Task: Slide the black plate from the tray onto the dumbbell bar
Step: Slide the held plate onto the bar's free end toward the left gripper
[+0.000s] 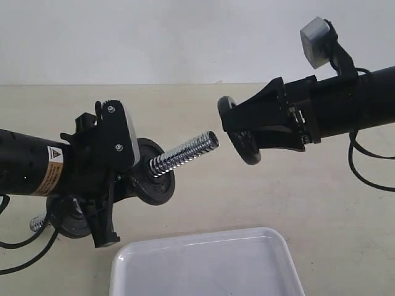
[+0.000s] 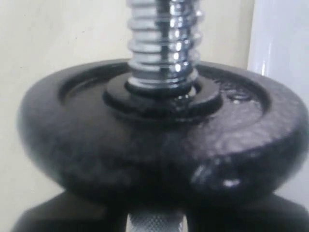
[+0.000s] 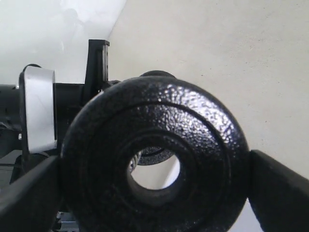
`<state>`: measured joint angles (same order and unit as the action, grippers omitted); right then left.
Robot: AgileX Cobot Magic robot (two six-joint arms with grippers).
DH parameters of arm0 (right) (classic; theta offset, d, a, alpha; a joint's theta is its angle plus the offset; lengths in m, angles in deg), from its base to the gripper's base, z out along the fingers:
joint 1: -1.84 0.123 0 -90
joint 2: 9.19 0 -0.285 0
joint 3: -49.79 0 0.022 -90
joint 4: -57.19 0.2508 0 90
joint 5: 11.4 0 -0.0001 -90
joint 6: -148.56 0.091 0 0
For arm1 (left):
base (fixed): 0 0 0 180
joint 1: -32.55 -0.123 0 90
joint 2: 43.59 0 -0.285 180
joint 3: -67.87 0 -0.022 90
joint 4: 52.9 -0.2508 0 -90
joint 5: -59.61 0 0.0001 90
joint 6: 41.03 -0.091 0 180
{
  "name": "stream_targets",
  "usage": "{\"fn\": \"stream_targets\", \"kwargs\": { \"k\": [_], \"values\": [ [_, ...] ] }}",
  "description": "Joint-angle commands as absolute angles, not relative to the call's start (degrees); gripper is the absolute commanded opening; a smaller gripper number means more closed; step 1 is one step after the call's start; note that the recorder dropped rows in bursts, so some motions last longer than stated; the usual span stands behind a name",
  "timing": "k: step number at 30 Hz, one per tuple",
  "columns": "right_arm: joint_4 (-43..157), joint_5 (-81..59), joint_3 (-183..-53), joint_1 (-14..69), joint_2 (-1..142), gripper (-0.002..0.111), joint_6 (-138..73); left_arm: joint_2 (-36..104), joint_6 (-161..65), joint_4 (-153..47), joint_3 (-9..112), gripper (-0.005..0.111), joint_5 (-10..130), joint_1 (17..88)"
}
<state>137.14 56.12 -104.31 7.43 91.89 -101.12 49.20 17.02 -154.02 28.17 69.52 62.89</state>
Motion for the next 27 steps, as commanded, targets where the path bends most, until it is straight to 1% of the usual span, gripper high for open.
{"fn": "stream_targets", "kwargs": {
  "k": [1,14,19,27],
  "values": [
    [142.0,58.6,-105.2,7.7,91.2,0.000,-100.6,45.9,17.7,-151.6,30.2,0.004,69.0,63.1],
    [142.1,58.6,-105.2,7.8,91.2,0.000,-96.5,45.9,17.7,-150.7,30.2,0.004,69.7,63.1],
    [142.1,58.6,-105.2,12.9,91.2,0.000,-96.9,45.9,17.7,-149.7,30.2,0.004,70.5,63.1],
    [142.1,58.6,-105.2,13.2,91.2,0.000,-96.4,45.9,17.7,-149.7,30.2,0.004,70.5,63.1]
  ]
}}
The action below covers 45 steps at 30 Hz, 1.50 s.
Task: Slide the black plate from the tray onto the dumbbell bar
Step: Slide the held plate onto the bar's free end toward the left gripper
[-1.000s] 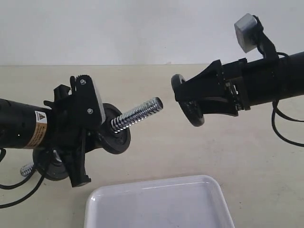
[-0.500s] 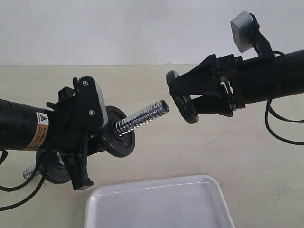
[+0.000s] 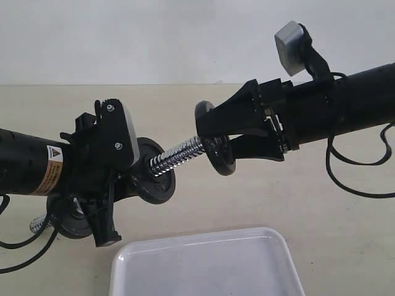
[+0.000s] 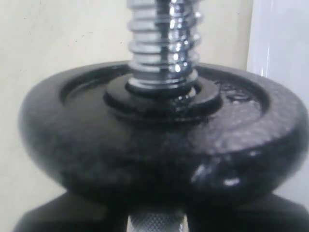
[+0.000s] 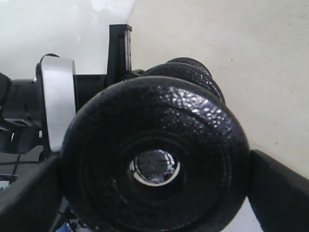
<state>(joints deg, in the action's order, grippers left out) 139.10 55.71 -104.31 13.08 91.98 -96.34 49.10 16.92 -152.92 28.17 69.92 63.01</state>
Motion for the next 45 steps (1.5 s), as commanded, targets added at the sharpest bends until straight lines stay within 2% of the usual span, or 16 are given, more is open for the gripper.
{"fn": "stream_targets", "kwargs": {
  "k": [1,17,30,45],
  "values": [
    [142.1,58.6,-105.2,13.2,91.2,0.000,-96.4,45.9,17.7,-149.7,30.2,0.004,70.5,63.1],
    [142.1,58.6,-105.2,13.8,91.2,0.000,-94.3,45.9,17.9,-149.7,30.2,0.004,70.7,63.1],
    [138.5,44.5,-105.2,17.8,91.2,0.000,-90.8,47.0,18.1,-149.3,30.1,0.004,72.1,63.1],
    [133.4,42.4,-105.2,17.9,91.2,0.000,-89.1,47.5,18.1,-149.3,30.1,0.004,72.2,63.1]
  ]
}}
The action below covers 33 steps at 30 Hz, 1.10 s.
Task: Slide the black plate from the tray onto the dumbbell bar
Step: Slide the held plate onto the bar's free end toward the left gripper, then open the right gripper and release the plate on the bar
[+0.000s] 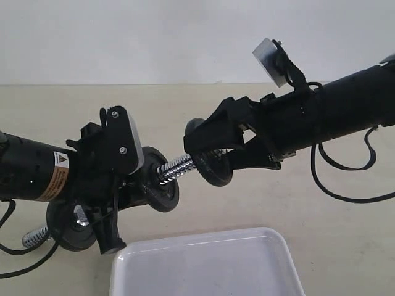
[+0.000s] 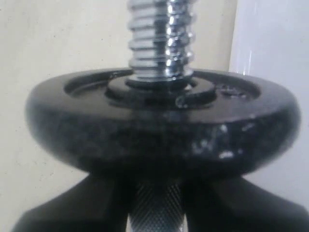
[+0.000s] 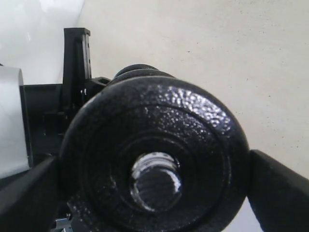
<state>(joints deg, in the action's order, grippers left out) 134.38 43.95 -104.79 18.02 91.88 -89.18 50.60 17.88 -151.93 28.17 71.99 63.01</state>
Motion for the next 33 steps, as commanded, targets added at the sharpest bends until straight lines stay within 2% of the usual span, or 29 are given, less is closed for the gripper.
{"fn": "stream_targets", "kwargs": {
  "k": [1,5,8,11,12,15,16,33],
  "values": [
    [133.3,43.1,-105.2,17.9,91.2,0.000,-89.3,47.5,18.1,-149.3,30.1,0.004,72.2,63.1],
    [133.2,45.1,-105.2,17.9,91.2,0.002,-90.4,47.5,18.1,-149.1,30.1,0.004,72.2,63.1],
    [133.2,45.2,-105.2,17.9,91.2,0.017,-90.4,47.5,18.1,-149.1,30.1,0.004,72.2,63.1],
    [133.2,45.2,-105.2,17.9,91.2,0.047,-89.7,47.5,18.1,-149.1,30.1,0.004,72.2,63.1],
    [133.3,45.2,-105.2,17.9,91.2,0.066,-88.7,47.5,18.1,-149.1,30.1,0.004,72.2,63.1],
    [133.5,45.2,-105.2,17.9,91.2,0.102,-87.3,47.5,18.1,-149.1,30.1,0.004,72.2,63.1],
    [133.5,45.4,-105.2,17.9,91.2,0.105,-87.5,47.5,18.1,-149.1,30.1,0.004,72.2,63.1],
    [133.6,48.0,-105.2,17.7,91.2,0.105,-93.4,47.5,18.1,-149.1,30.1,0.004,71.3,63.1]
  ]
}}
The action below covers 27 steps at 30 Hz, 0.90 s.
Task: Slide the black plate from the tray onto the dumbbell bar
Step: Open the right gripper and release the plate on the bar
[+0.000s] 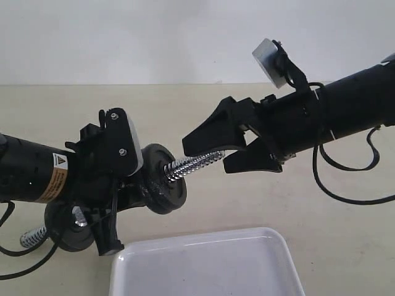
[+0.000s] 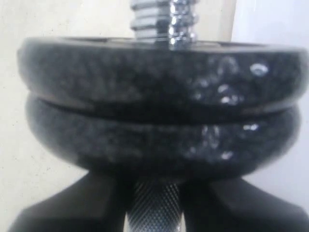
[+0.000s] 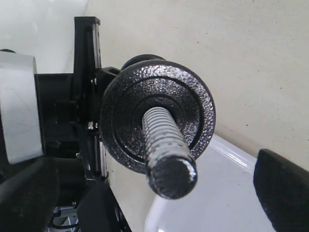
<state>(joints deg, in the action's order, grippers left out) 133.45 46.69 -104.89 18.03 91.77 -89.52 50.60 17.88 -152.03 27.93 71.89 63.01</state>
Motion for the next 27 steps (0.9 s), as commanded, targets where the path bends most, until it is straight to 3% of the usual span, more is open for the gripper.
{"fn": "stream_targets", "kwargs": {
  "k": [1,11,27],
  "values": [
    [133.6,48.2,-105.2,17.7,91.2,0.105,-94.0,47.5,18.1,-149.1,30.1,0.004,71.2,63.1],
    [133.6,45.9,-105.2,17.7,88.8,0.105,-96.2,47.5,18.1,-147.6,31.3,0.004,68.2,63.1],
    [133.2,44.8,-105.2,17.7,72.5,0.105,-96.4,47.5,18.1,-145.0,37.2,0.004,67.8,63.1]
  ]
}}
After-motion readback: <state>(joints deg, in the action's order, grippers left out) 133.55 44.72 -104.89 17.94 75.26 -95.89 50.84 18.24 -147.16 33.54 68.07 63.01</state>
